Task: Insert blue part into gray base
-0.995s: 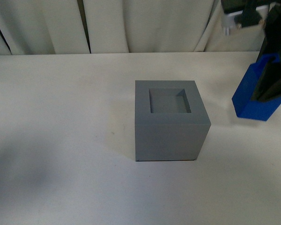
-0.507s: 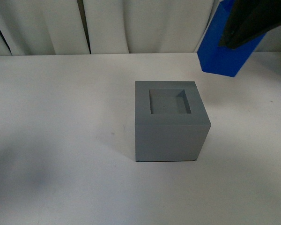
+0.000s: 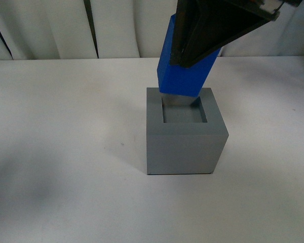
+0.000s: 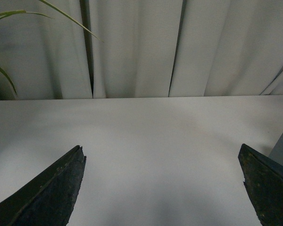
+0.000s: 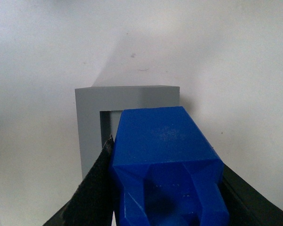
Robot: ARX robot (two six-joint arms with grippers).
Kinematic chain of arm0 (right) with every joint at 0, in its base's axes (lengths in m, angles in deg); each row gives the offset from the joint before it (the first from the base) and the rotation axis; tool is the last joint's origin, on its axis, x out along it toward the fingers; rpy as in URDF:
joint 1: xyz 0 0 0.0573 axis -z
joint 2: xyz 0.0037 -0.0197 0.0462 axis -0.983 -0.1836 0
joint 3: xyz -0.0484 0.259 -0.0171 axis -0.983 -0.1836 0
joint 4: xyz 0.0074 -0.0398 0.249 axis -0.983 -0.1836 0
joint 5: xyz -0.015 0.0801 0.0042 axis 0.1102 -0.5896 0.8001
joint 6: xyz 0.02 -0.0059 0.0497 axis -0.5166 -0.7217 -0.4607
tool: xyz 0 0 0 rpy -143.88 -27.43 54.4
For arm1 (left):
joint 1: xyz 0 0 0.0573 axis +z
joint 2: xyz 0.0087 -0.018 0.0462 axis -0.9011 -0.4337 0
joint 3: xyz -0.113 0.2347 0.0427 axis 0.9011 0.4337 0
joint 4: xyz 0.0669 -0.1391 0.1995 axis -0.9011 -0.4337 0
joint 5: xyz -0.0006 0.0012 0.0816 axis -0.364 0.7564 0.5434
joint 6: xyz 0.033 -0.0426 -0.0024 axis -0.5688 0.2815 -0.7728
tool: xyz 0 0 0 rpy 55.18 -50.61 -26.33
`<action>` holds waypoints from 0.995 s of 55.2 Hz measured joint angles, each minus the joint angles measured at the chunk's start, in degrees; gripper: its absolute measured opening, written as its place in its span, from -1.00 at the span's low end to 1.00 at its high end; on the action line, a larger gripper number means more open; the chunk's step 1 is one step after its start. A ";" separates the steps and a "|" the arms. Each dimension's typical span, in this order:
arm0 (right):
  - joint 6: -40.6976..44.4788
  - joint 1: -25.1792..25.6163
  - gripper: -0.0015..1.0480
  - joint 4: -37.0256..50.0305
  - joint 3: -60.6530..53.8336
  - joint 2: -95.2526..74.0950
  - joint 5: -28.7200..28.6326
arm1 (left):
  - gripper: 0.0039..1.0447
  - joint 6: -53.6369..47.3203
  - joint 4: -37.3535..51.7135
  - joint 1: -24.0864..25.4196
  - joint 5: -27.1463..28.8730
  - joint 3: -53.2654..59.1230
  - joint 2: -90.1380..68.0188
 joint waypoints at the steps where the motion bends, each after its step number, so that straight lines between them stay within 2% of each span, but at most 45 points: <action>1: 0.00 -0.09 -0.09 0.04 0.00 -0.11 0.07 | 0.89 0.00 -0.02 0.00 0.00 0.00 0.00; 55: -0.31 -0.74 -0.09 0.46 -3.52 -0.63 1.07 | 0.89 0.02 -0.02 0.00 0.00 0.00 0.00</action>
